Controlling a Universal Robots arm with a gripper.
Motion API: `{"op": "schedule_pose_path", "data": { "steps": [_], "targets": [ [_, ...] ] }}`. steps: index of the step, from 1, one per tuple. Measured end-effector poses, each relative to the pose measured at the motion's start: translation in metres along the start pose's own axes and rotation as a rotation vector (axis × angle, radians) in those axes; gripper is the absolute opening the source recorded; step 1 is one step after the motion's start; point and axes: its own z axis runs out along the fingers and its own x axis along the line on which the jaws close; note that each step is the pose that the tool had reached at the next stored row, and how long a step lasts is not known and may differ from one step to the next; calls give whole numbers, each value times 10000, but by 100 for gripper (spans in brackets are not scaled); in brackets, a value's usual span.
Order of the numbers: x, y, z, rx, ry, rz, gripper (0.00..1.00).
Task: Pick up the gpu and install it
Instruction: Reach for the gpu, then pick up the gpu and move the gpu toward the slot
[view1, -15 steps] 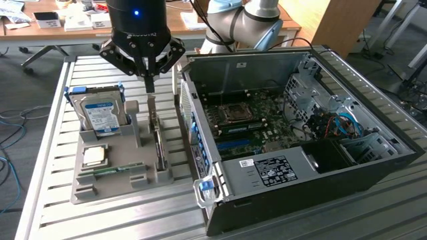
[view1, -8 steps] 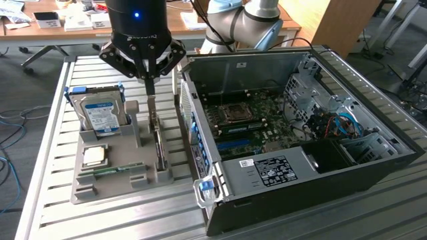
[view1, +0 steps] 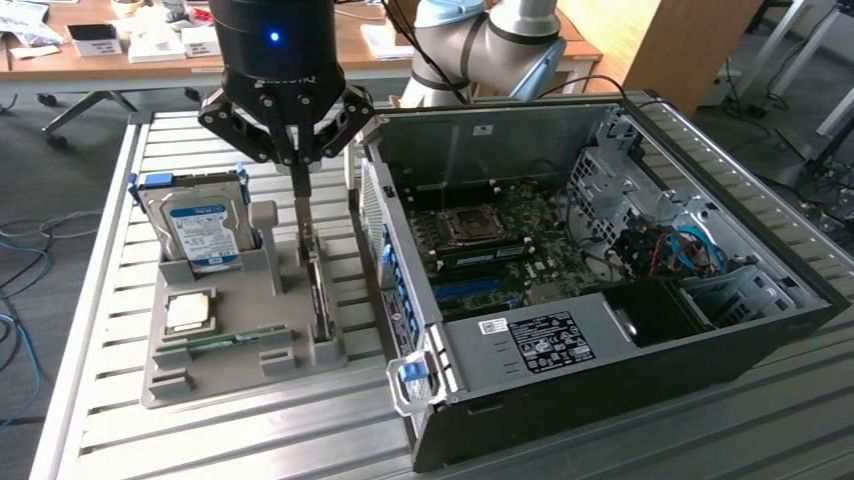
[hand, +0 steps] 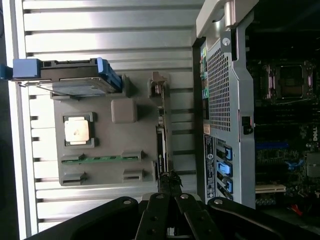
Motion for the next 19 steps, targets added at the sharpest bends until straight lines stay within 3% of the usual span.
{"op": "schedule_pose_path", "data": {
  "steps": [19],
  "targets": [
    [-28, -1, 2, 1, 1, -1, 11]
  ]
}}
